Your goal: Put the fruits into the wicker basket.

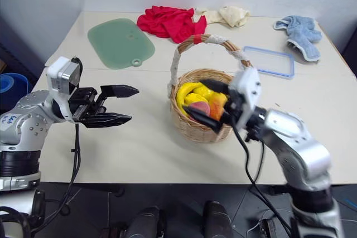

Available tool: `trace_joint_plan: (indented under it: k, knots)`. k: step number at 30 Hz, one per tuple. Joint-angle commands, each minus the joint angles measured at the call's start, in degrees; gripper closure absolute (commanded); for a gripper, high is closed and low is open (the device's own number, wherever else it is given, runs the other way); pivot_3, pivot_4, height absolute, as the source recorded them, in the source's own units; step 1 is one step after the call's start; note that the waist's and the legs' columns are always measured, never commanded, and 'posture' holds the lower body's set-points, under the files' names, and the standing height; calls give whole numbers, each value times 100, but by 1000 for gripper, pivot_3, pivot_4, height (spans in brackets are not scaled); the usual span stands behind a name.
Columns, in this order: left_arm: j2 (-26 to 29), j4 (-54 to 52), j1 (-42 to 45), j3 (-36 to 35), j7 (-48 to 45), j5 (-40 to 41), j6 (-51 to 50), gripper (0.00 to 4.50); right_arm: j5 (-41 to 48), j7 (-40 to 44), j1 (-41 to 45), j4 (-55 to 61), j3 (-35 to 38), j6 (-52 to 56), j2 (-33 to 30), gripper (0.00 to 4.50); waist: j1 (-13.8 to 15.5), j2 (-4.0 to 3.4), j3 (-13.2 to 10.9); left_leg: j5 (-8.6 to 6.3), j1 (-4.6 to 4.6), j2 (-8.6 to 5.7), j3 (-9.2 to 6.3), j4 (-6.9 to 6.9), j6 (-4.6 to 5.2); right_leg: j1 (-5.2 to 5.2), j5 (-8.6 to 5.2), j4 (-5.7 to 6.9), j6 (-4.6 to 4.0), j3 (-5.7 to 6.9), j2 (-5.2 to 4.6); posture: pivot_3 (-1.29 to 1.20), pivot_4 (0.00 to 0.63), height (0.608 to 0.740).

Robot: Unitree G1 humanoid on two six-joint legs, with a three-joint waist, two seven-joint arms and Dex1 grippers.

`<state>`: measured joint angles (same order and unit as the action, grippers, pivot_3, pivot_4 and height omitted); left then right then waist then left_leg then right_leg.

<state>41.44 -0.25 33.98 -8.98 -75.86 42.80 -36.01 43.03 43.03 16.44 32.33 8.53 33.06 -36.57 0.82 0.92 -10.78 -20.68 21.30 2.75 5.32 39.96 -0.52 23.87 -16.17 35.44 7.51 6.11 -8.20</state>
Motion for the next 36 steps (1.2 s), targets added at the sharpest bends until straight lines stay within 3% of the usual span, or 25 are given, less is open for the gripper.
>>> trace_joint_plan:
  k: [1,5,8,12,16,22,25,30,36]
  knots:
    - [36,-196,-39,-130,-5,72,132,0,504,570,-1039,555,1097,-188,-343,42,39,0,0,-1,-1,0,2,-1,2,-4,0,-10,0,0,0,0,150,740]
    - [59,-185,-133,-149,-24,67,170,0,341,1208,-2414,159,2158,-628,-468,42,62,0,0,-1,-7,0,3,1,3,-28,0,-43,-1,0,5,0,150,740]
    - [76,-169,-138,-144,-53,70,175,0,-83,1394,-2557,-573,2518,-1042,-667,42,37,0,0,2,-14,0,13,10,10,-38,18,-53,-4,-8,5,0,150,740]
    - [91,-168,-103,-142,-79,83,189,0,-289,1331,-1574,-1582,2444,-1373,-959,42,-87,-3,-1,9,-23,3,22,8,9,-35,29,-51,-9,-18,8,0,150,740]
    - [30,-89,29,-119,-74,68,227,0,-438,1396,-418,-2297,1699,-1146,-1116,42,-104,-5,-2,13,-20,9,20,0,2,-23,29,-44,-10,-16,16,0,150,740]
    - [-151,-118,22,29,-48,31,272,0,-551,1708,1124,-3068,523,-943,-661,42,-99,-6,-3,13,-9,10,19,0,1,-18,29,-48,-10,-13,17,0,150,740]
    - [-179,-165,50,9,0,57,254,0,-486,2001,1428,-3225,224,-655,-630,667,-62,-7,-3,13,-5,10,14,3,1,-17,30,-44,-8,-9,17,0,150,740]
    - [-112,-249,-3,-51,25,89,220,0,-792,2329,1607,-3602,49,-888,-690,2425,-56,-7,-3,11,-2,9,15,4,3,-18,31,-51,-6,-8,16,0,150,740]
    - [-127,-261,9,-34,46,83,200,0,-433,2232,1186,-3144,529,-589,-784,4324,-78,-7,-3,11,-4,10,15,2,2,-17,31,-47,-6,-8,17,0,150,740]
